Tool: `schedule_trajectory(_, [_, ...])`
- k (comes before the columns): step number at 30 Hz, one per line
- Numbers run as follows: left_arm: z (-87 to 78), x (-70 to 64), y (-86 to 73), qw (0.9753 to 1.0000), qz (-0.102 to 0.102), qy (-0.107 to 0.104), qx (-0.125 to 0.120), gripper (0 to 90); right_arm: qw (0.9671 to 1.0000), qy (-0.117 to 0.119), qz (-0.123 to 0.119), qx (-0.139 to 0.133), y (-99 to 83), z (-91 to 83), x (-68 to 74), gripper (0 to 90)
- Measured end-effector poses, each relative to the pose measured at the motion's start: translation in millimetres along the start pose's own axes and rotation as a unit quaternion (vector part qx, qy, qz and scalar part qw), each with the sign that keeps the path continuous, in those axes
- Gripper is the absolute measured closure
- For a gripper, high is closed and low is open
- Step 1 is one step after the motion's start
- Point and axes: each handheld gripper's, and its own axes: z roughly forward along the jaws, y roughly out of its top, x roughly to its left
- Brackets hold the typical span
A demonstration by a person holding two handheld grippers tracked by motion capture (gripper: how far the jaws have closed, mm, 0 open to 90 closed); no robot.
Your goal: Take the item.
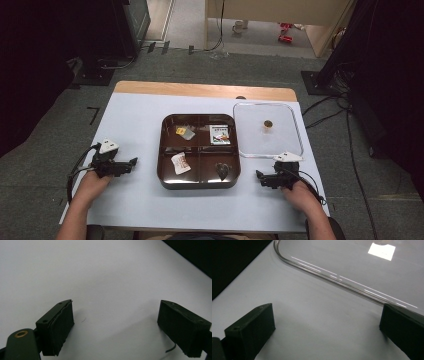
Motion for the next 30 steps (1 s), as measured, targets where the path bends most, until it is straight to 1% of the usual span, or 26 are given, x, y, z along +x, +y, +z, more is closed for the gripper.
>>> schedule_trajectory(25, [0.1, -0.5, 0.1, 1.0, 0.001, 0.001, -0.001, 13.2, 1.0, 0.0, 0.0, 0.0, 0.1, 0.0, 0.0, 0.0])
schedule_trajectory(30, [-0.1, -1.4, 2.1, 0.9999, -0.004, 0.006, 0.007, 13.2, 1.0, 0.0, 0.0, 0.0, 0.1, 0.0, 0.0, 0.0])
